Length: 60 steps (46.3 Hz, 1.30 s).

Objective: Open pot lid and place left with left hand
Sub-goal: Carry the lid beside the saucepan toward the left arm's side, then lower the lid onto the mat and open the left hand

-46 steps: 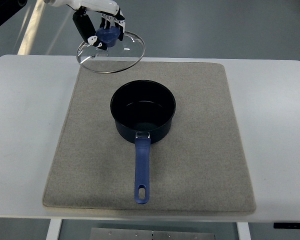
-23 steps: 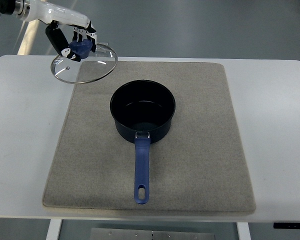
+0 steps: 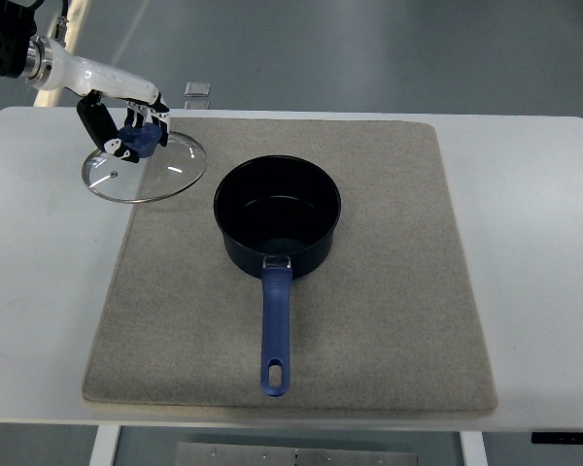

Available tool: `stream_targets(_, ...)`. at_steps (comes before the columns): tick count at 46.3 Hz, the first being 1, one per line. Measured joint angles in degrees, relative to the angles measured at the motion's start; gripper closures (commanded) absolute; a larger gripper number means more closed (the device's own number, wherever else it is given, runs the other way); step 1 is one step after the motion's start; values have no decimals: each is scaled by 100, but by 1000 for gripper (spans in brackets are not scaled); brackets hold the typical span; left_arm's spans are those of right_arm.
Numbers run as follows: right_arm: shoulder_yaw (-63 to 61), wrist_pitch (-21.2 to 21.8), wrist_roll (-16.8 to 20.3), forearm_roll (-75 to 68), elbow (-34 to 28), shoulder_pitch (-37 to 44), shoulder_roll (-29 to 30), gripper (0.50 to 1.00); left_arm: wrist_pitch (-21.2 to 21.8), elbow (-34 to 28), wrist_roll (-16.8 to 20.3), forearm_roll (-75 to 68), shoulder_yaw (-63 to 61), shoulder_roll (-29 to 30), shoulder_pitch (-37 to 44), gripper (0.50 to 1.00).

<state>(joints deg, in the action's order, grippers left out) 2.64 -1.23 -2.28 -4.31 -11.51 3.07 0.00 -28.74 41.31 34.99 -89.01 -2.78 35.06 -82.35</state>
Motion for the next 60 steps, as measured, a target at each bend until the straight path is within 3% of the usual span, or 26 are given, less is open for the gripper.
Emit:
stream_targets(32, 0, 0, 0, 0, 0, 0, 0, 585, 291, 76, 1, -62, -487, -86, 191, 1000)
stream_targets(60, 0, 0, 0, 0, 0, 1, 0, 585, 1082, 65, 1, 5, -564, -326, 394, 1000)
